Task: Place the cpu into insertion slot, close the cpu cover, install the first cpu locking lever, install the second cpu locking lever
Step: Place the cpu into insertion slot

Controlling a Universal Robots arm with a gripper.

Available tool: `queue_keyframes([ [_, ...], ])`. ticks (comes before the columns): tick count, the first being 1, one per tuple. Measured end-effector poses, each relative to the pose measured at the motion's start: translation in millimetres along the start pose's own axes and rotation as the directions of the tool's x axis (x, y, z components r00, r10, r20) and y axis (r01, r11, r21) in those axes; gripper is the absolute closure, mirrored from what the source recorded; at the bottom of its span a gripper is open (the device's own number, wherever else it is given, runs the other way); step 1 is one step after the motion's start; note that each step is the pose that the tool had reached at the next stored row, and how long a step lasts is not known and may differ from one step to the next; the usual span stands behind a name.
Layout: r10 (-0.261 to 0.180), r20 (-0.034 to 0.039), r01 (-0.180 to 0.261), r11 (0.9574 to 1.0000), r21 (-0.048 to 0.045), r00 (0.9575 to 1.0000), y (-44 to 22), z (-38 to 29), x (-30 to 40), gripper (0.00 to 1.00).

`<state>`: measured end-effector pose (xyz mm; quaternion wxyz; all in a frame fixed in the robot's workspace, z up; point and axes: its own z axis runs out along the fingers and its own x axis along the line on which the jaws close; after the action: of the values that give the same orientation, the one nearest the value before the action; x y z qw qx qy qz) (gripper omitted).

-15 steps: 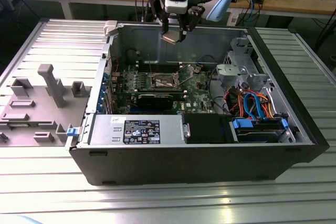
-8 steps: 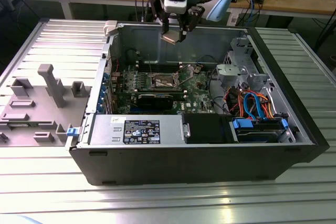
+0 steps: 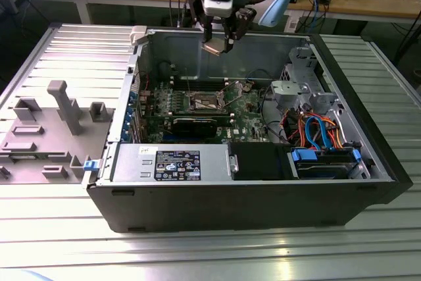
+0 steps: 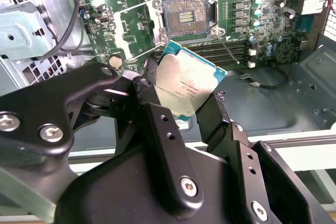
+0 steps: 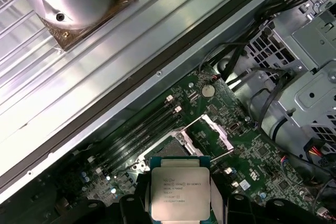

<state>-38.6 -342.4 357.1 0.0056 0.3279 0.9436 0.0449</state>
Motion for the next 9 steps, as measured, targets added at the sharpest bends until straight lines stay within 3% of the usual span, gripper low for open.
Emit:
queue_keyframes([
  [9, 0.043, 0.0038, -0.043, 0.9991, -0.0009, 0.9991, 0.0, 0.0, 0.0, 0.46],
])
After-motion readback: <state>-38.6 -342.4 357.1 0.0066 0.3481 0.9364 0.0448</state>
